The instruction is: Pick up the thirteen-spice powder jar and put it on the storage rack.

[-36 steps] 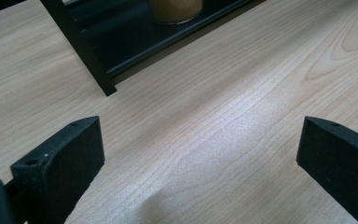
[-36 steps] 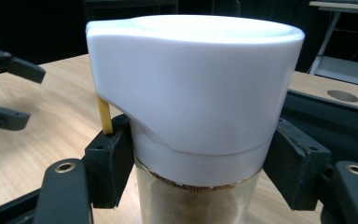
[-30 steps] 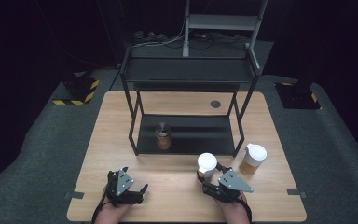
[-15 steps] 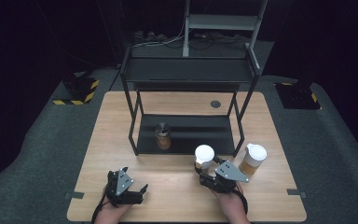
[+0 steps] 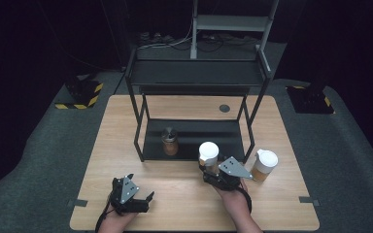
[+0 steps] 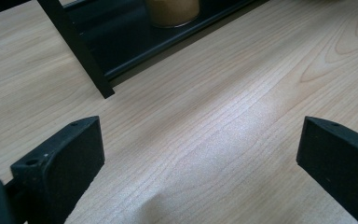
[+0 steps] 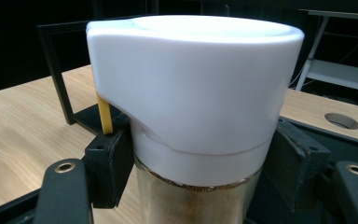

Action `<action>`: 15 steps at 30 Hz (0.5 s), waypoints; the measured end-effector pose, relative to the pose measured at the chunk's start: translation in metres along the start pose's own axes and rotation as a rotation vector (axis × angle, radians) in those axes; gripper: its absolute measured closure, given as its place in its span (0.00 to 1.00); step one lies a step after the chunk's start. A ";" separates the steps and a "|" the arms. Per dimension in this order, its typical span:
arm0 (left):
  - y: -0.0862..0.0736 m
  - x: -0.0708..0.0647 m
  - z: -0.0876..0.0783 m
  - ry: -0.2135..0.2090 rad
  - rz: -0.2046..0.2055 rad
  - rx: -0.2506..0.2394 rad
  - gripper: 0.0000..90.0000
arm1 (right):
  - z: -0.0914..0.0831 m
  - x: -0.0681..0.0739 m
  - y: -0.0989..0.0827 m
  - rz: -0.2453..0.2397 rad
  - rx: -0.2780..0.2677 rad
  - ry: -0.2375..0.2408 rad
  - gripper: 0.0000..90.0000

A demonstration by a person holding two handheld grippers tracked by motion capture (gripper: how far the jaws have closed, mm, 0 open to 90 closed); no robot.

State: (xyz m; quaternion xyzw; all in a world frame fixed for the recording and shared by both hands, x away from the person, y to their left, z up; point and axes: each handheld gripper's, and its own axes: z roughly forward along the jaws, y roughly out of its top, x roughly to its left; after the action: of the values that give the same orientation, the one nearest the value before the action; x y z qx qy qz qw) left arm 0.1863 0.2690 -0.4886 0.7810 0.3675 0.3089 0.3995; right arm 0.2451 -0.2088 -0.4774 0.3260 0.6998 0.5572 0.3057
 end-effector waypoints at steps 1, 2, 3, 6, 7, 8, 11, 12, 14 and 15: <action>0.000 0.000 0.000 0.000 0.000 0.000 0.01 | 0.000 0.000 0.000 0.000 0.000 0.000 0.34; 0.000 0.000 0.000 -0.001 -0.001 -0.001 0.01 | 0.004 -0.001 0.001 0.001 0.002 -0.001 0.34; 0.000 0.000 0.000 -0.002 -0.002 -0.002 0.01 | 0.004 -0.001 0.001 0.001 0.002 -0.001 0.34; -0.001 0.001 0.000 -0.002 -0.003 -0.003 0.01 | 0.011 -0.002 0.004 -0.001 0.003 -0.003 0.34; -0.001 0.001 0.000 -0.003 -0.003 -0.004 0.01 | 0.011 -0.002 0.004 -0.001 0.003 -0.003 0.34; -0.001 0.001 0.000 -0.003 -0.003 -0.004 0.01 | 0.014 -0.002 0.006 -0.005 0.003 -0.006 0.34; -0.001 0.001 -0.001 -0.003 -0.002 -0.005 0.01 | 0.018 -0.002 0.007 -0.008 0.003 -0.009 0.34; -0.001 0.001 -0.001 -0.005 -0.003 -0.005 0.01 | 0.021 -0.002 0.009 -0.009 0.002 -0.012 0.34; -0.001 0.002 -0.001 -0.006 -0.003 -0.006 0.01 | 0.024 -0.002 0.009 -0.012 0.003 -0.013 0.34; -0.001 0.002 -0.001 -0.006 -0.004 -0.006 0.01 | 0.025 -0.002 0.010 -0.009 0.004 -0.014 0.34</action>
State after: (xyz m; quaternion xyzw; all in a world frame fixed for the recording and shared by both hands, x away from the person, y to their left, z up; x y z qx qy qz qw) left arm 0.1862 0.2712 -0.4890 0.7799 0.3668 0.3070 0.4036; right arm 0.2677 -0.1941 -0.4724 0.3273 0.7003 0.5520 0.3127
